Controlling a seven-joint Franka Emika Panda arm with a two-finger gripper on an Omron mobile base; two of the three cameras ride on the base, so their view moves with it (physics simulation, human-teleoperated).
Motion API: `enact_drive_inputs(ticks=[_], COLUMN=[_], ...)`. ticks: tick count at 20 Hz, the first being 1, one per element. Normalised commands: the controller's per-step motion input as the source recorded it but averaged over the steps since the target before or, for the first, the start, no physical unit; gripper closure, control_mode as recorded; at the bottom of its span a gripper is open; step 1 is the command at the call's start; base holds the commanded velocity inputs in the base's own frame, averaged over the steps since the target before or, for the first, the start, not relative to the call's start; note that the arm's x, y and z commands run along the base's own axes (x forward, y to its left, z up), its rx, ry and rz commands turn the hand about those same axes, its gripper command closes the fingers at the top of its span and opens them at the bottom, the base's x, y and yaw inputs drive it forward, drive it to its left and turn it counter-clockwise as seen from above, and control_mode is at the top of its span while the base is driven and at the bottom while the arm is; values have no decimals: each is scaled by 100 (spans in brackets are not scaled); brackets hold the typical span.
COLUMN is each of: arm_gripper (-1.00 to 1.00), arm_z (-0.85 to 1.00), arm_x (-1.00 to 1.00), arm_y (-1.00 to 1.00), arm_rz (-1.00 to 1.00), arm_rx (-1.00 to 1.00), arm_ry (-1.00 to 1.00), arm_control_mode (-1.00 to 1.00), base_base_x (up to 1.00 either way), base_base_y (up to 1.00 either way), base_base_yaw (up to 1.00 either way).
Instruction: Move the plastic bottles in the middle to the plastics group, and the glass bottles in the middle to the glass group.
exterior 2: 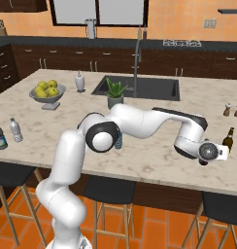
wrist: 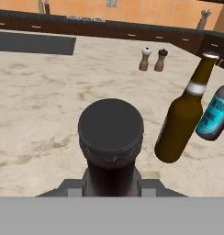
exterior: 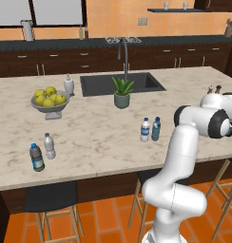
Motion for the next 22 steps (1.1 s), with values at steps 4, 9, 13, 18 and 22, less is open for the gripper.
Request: enact_drive_inputs(ticks=[4,9,13,18,22], arm_gripper=[100,100,100,100,100], arm_z=[0,-21,-51,-9,9], arm_x=[5,0,0,4,18], arm_y=[-21,-5,0,0,9], arm_rz=[0,0,0,0,0], arm_rx=[0,0,0,0,-4], arm_ry=[0,0,-1,0,1], arm_control_mode=[-100,-100,-100,-100,-100], base_base_x=[0,0,0,0,0], base_base_y=[0,0,0,0,0], base_base_yaw=[0,0,0,0,0])
